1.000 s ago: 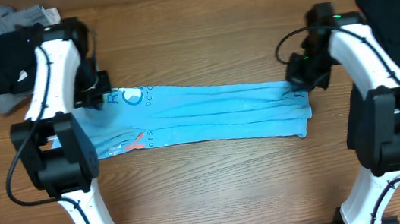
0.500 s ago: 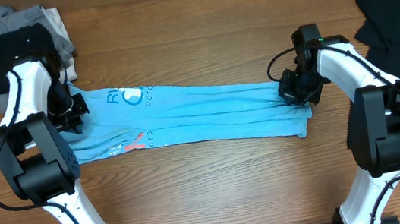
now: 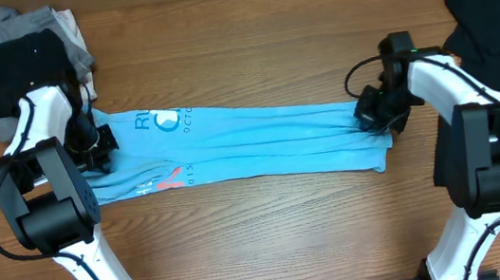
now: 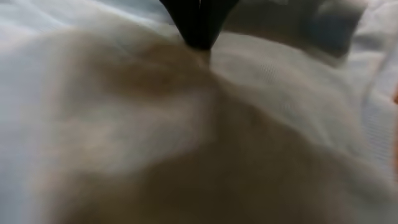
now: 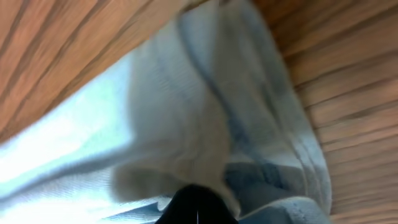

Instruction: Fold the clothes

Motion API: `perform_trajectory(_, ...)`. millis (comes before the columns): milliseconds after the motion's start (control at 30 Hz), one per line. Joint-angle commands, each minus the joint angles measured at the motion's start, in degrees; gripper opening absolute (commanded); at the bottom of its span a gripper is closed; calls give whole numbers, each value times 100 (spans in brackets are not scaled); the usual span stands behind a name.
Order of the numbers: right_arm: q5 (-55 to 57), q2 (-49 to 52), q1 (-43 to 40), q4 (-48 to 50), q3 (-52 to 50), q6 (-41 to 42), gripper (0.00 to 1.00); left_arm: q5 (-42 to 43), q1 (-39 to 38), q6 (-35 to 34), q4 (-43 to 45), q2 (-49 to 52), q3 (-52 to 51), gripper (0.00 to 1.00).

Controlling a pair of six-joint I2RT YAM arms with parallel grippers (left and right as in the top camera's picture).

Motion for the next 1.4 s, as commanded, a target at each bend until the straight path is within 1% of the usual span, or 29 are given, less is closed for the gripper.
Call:
perform_trajectory(0, 728, 313, -507, 11, -146, 85, 4, 155, -11, -122, 162, 59, -332, 7)
perform_trajectory(33, 774, 313, -588, 9, -146, 81, 4, 168, -11, -125, 188, 59, -376, 10)
perform_trajectory(100, 807, 313, -739, 13, -146, 22, 4, 245, -11, -120, 208, 59, -400, 20)
perform_trajectory(200, 846, 313, -933, 76, -142, 20, 4, 448, -13, -127, 223, 59, -400, 25)
perform_trajectory(267, 844, 313, -1067, 127, -133, 20, 4, 693, -15, -177, 219, 59, -400, 11)
perform_trajectory(300, 844, 313, -1139, 118, -105, 15, 4, 892, -20, -175, 216, 57, -400, 8)
perform_trajectory(433, 844, 310, -1261, -17, 46, -133, 4, 1515, -116, -74, 223, 57, -330, 8)
perform_trajectory(500, 841, 310, -1259, -120, 142, -155, 4, 1530, -190, -74, 212, 48, -278, 5)
perform_trajectory(633, 844, 306, -1255, -439, 446, -155, 4, 1521, -378, -72, 107, 31, -116, 4)
perform_trajectory(767, 909, 195, -1281, -970, 962, -153, 4, 1484, -511, -63, -319, 28, 328, 4)
perform_trajectory(900, 909, -212, -1281, -1294, 1342, -155, 4, 1482, -566, -2, -859, 13, 1010, 4)
perform_trajectory(933, 909, -382, -1283, -1335, 1386, -155, 5, 1482, -579, 20, -984, 9, 1198, 4)
perform_trajectory(1000, 979, -730, -1283, -1412, 1394, -155, 16, 1484, -601, 39, -1187, -2, 1526, 5)
perform_trajectory(1033, 1049, -876, -1283, -1482, 1394, -153, 28, 1484, -605, 63, -1283, -2, 1663, 10)
perform_trajectory(1067, 1141, -1023, -1287, -1578, 1394, -151, 47, 1484, -614, 81, -1362, -2, 1777, 17)
perform_trajectory(1100, 1239, -1145, -1290, -1687, 1392, -151, 73, 1482, -614, 81, -1421, -2, 1869, 34)
perform_trajectory(1133, 1327, -1217, -1298, -1777, 1392, -153, 91, 1482, -614, 85, -1460, -2, 1943, 46)
perform_trajectory(1167, 1394, -1259, -1316, -1858, 1392, -151, 100, 1484, -614, 153, -1478, -2, 1985, 55)
perform_trajectory(1200, 1429, -1276, -1351, -1934, 1390, -153, 100, 1480, -614, 214, -1471, -2, 1991, 65)
perform_trajectory(1233, 1443, -1276, -1390, -1971, 1386, -155, 100, 1440, -612, 232, -1464, -2, 1991, 78)
perform_trajectory(1300, 1429, -1272, -1493, -1904, 1294, -210, 100, 1244, -601, 229, -1480, -2, 1982, 88)
perform_trajectory(1333, 1353, -1272, -1585, -1816, 1193, -433, 100, 1023, -601, 225, -1517, -2, 1982, 100)
perform_trajectory(1367, 1213, -1272, -1641, -1753, 1115, -549, 100, 931, -601, 225, -1547, -2, 1982, 100)
